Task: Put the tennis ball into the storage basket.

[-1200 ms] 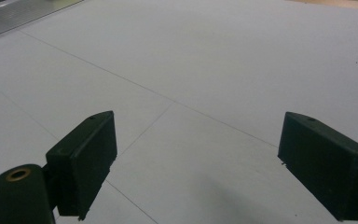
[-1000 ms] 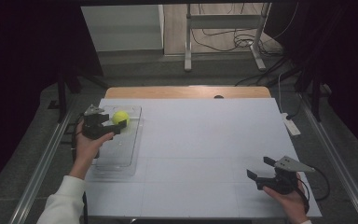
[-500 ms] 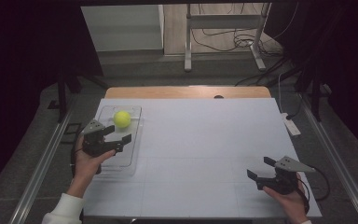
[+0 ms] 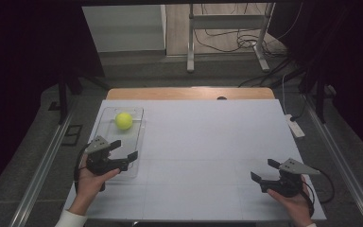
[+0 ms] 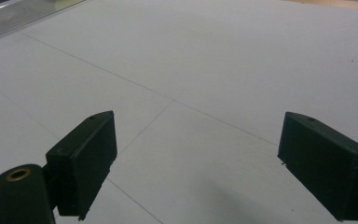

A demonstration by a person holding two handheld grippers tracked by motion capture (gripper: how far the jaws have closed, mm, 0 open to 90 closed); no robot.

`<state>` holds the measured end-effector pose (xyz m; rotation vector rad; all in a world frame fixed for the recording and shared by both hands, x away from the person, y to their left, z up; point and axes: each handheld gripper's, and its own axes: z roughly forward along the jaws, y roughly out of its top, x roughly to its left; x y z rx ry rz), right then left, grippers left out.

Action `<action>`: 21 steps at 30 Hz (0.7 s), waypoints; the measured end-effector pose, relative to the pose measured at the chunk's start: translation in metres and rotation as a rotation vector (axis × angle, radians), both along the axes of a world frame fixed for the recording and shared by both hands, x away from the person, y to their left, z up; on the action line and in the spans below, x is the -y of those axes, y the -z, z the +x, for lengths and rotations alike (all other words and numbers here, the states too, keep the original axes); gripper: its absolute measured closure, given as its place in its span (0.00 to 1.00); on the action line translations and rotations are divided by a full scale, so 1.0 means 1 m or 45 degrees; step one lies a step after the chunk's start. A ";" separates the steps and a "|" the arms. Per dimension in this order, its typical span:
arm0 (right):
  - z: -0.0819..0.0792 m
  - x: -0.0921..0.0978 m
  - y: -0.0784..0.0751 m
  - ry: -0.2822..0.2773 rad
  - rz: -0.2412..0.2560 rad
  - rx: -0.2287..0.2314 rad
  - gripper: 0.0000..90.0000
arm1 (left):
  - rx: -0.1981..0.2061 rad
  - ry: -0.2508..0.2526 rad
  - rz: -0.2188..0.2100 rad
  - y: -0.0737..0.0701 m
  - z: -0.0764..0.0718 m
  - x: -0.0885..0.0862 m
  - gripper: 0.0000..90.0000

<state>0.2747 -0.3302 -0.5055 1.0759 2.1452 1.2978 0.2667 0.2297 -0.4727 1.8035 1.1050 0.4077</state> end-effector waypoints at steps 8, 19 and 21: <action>0.000 0.001 -0.001 -0.001 -0.002 0.004 0.13 | 0.004 0.029 0.010 0.006 -0.010 0.004 0.18; -0.001 0.001 -0.001 -0.007 0.004 0.010 0.14 | 0.021 0.051 0.031 0.018 -0.016 0.012 0.17; -0.001 0.001 -0.001 -0.008 0.004 0.011 0.14 | 0.018 0.059 0.037 0.019 -0.016 0.013 0.17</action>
